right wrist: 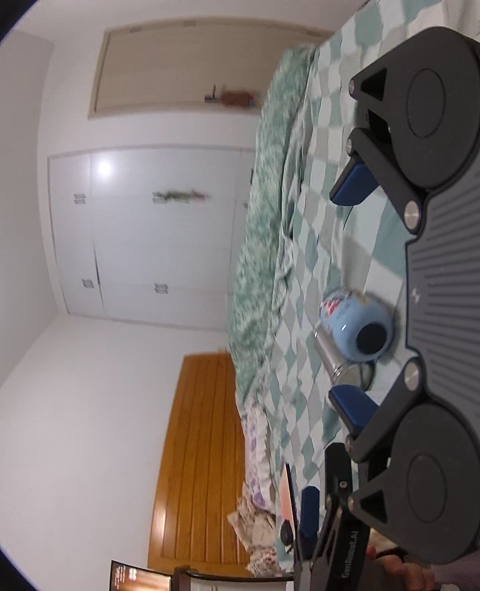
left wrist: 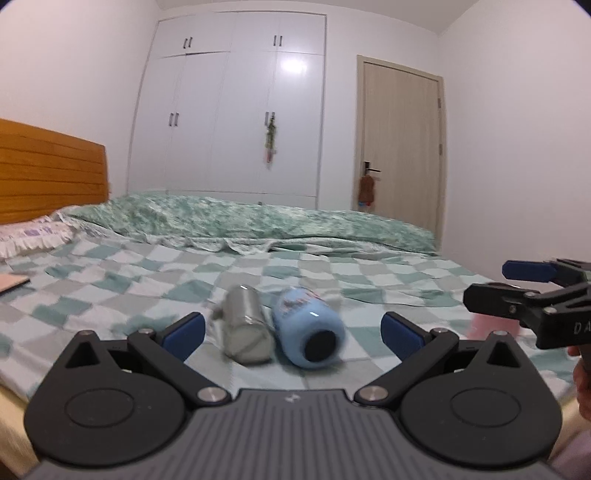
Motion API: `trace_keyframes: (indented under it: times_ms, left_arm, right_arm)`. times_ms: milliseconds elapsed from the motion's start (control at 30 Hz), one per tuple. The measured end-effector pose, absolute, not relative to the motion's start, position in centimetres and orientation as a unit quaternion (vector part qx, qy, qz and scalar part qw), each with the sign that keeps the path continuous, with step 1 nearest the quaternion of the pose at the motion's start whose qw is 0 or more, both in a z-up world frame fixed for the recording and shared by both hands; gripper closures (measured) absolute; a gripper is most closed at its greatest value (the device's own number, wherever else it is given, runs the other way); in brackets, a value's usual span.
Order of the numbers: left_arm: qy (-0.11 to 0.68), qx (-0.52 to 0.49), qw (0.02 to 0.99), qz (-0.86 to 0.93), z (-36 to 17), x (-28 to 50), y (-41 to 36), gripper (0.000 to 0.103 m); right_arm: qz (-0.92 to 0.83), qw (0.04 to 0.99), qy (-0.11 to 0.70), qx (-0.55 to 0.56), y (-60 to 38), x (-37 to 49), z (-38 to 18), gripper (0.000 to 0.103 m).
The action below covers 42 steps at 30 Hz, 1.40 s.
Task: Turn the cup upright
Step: 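Move the right tool down to the lying blue sticker cup and close on it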
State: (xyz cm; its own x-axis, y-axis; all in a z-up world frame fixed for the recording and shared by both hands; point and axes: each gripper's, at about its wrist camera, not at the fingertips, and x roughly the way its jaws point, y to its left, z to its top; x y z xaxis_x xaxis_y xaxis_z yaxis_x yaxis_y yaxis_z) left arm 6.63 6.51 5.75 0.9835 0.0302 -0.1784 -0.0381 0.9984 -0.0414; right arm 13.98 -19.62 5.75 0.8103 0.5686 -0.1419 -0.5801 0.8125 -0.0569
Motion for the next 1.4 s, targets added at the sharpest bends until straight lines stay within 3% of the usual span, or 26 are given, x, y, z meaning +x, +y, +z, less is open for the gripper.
trace_keyframes:
  times_ms: [767, 1033, 1400]
  left_arm:
    - [0.18, 0.034, 0.982, 0.05, 4.6, 20.0, 13.1, 0.0]
    - [0.217, 0.034, 0.974, 0.058, 3.9, 22.3, 14.2, 0.0]
    - [0.239, 0.028, 0.97, 0.037, 3.1, 23.0, 14.5, 0.0]
  right_arm:
    - [0.4, 0.892, 0.191, -0.091, -7.0, 34.2, 4.5, 0.0]
    - [0.436, 0.854, 0.254, -0.128, -7.3, 38.2, 3.6, 0.0]
    - [0.412, 0.832, 0.363, -0.082, -5.7, 40.4, 2.7, 0.0]
